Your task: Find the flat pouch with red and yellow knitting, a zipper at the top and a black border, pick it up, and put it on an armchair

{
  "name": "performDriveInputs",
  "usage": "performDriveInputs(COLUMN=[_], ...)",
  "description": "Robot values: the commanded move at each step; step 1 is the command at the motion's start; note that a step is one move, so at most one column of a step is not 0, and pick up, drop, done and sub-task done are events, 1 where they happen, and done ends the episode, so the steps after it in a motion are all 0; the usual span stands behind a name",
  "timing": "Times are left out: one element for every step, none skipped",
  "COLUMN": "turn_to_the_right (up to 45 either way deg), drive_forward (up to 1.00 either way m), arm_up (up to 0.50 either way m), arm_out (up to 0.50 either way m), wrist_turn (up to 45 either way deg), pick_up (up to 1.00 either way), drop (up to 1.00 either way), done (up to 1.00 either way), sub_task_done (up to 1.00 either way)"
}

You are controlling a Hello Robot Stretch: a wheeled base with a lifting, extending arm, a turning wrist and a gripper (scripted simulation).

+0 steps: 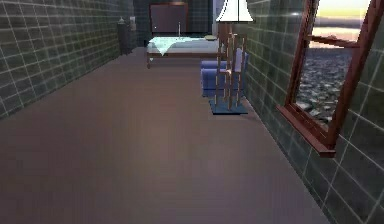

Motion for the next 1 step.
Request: performDriveInputs(turn_to_the_right=[45.0], drive_forward=[0.0], arm_up=[0.0], arm_out=[0.0], wrist_turn=[0.0], pick_up=[0.0], drop=[0.0], done=[0.0], sub_task_done=[0.0])
